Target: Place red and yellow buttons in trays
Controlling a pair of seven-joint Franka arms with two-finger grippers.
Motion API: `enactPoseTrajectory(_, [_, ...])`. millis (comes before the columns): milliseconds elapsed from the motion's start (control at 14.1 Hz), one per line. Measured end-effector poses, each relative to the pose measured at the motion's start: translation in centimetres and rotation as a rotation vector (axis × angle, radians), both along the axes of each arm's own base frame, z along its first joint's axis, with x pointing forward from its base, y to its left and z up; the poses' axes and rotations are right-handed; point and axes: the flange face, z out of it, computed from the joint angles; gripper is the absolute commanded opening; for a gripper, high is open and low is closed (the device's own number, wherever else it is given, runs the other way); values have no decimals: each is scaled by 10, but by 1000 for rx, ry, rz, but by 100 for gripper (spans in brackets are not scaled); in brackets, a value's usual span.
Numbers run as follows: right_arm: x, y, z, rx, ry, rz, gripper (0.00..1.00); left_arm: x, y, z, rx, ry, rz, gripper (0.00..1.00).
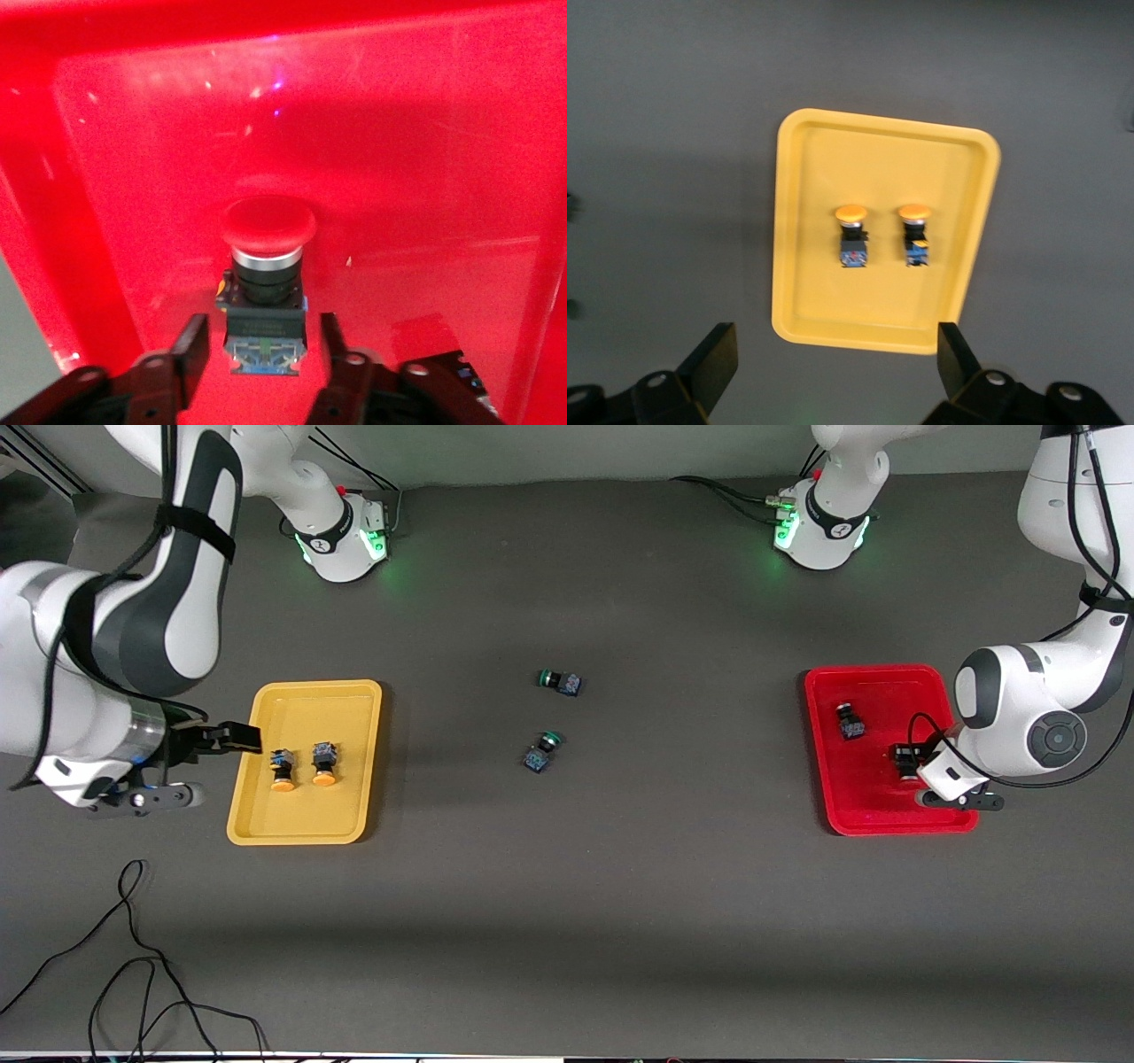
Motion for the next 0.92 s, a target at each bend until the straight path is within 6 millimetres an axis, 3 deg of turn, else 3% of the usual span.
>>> enactPoseTrajectory(142, [-4,-3,13,-17,16,-27,100,4,-2,19,4,-12,-4,100])
enactPoseTrajectory(284, [-9,-11,25,-10,18,-52,100,11,-9,57,13,-13,-14,100])
enactPoseTrajectory(497, [-25,-32,63,57,-29,-70,100,22,-37,149,46,-2,-11,100])
enactPoseTrajectory(711, [-42,-60,92,102,-73,-102,100,25,-94,257,93,-17,9,100])
enactPoseTrajectory(853, [-50,-79,101,105,-86,-128,100,15,-121,309,99,-42,20,100])
enactPoseTrajectory(924, [-53,-86,103,96,-91,-136,100,8,-122,324,88,-48,29,100])
